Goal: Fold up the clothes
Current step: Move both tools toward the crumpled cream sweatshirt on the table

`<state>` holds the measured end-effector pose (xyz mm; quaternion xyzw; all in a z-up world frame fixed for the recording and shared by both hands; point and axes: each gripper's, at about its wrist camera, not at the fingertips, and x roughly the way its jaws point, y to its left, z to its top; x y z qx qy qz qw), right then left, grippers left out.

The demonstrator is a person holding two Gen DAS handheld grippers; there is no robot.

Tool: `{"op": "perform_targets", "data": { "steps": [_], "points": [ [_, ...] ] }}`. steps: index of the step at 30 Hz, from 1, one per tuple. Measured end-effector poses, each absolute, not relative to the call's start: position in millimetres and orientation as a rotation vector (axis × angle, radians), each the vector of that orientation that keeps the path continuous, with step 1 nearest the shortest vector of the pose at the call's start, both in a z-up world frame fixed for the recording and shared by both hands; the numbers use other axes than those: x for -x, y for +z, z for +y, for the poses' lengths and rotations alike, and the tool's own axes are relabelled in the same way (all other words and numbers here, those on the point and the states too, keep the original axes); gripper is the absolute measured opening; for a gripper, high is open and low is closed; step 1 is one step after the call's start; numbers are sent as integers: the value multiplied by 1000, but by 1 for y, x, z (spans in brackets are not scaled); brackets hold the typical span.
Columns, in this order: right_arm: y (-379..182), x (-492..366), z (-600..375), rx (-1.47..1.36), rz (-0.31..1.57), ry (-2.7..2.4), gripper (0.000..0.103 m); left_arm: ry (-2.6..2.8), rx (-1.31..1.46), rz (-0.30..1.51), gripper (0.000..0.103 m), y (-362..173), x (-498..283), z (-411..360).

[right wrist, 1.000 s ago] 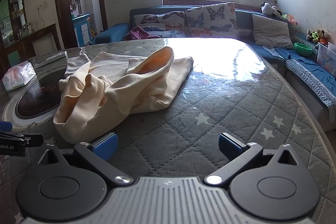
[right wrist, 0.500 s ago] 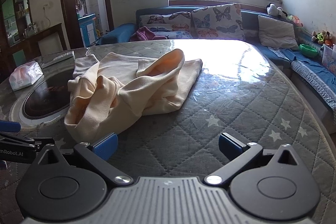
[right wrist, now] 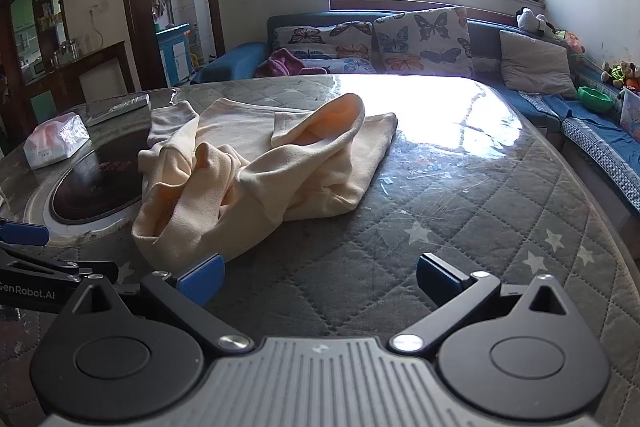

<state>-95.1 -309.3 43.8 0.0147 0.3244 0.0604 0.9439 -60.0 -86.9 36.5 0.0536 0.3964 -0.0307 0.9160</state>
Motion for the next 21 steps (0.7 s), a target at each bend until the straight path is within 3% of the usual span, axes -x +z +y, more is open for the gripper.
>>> {"op": "perform_targets", "data": {
  "steps": [21],
  "points": [
    [43,85,-305,-22,671,138,103,-94,-131,816,103,41,45,-99]
  ]
}}
